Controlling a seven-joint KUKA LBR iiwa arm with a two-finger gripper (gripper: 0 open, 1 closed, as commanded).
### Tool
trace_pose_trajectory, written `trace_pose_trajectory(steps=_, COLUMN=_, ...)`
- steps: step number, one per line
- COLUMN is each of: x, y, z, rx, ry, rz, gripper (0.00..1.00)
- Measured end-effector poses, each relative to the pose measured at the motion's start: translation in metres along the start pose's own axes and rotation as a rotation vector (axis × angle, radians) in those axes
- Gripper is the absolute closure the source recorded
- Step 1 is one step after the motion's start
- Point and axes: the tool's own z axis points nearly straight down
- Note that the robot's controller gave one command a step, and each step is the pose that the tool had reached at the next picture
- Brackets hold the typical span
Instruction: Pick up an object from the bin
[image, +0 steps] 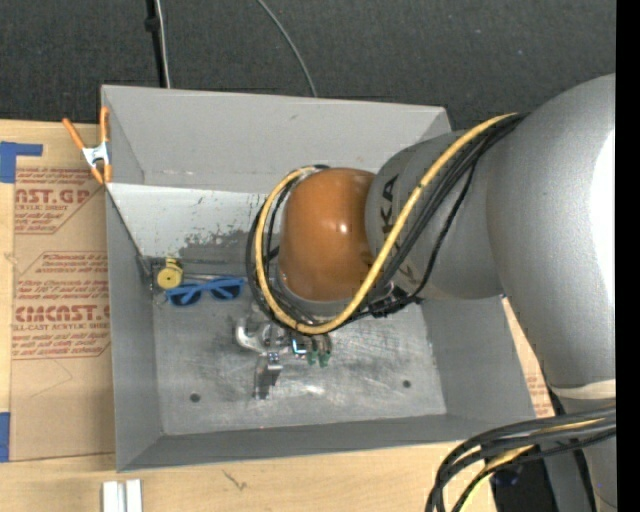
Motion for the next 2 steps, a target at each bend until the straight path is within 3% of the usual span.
trace_pose_trajectory(steps=1, x=-0.05, y=-0.047, z=0.03, rx=0.0, ry=-0.009, rz=0.096, gripper=0.0)
trace_pose_trajectory(steps=2, x=-0.068, y=-0.068, z=0.05, rx=0.001, ry=-0.009, rz=0.053, gripper=0.0)
